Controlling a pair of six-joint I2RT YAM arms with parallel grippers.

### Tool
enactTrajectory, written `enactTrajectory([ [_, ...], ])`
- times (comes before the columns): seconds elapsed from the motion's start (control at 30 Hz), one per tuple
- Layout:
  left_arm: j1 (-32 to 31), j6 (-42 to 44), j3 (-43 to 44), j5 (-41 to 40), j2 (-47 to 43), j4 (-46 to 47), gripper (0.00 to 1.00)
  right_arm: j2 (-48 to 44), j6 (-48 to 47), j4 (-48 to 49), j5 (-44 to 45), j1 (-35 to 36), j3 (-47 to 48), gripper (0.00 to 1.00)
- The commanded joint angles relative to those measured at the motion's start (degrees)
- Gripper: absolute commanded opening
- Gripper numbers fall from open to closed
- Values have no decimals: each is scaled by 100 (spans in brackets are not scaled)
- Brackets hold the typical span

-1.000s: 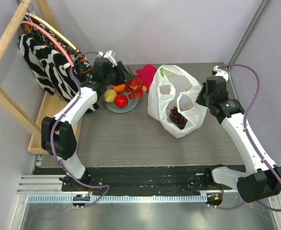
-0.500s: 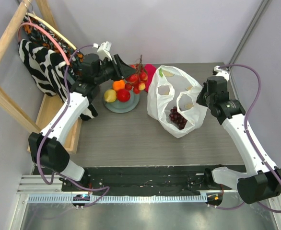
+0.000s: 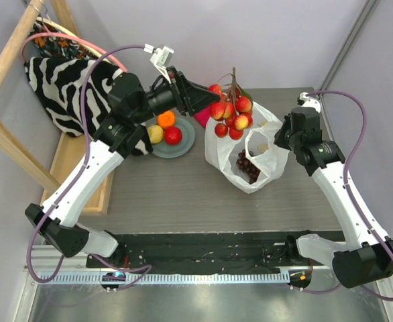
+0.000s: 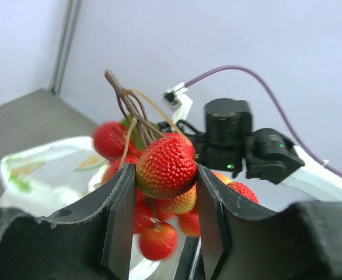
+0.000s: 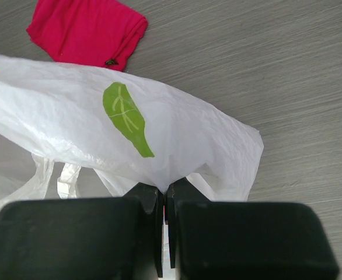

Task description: Place the fruits into the plastic bag

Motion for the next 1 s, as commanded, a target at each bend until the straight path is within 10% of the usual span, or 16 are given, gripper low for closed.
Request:
enactTrajectory([
  [0.0,-389,138,202,-222,45,479,0,-235,-92,244,-100,-7,15,1],
  [0.97,-1067,2098,-1177,-3245,617,-1050,0,-648,-188,270,208,-16,-117,1],
])
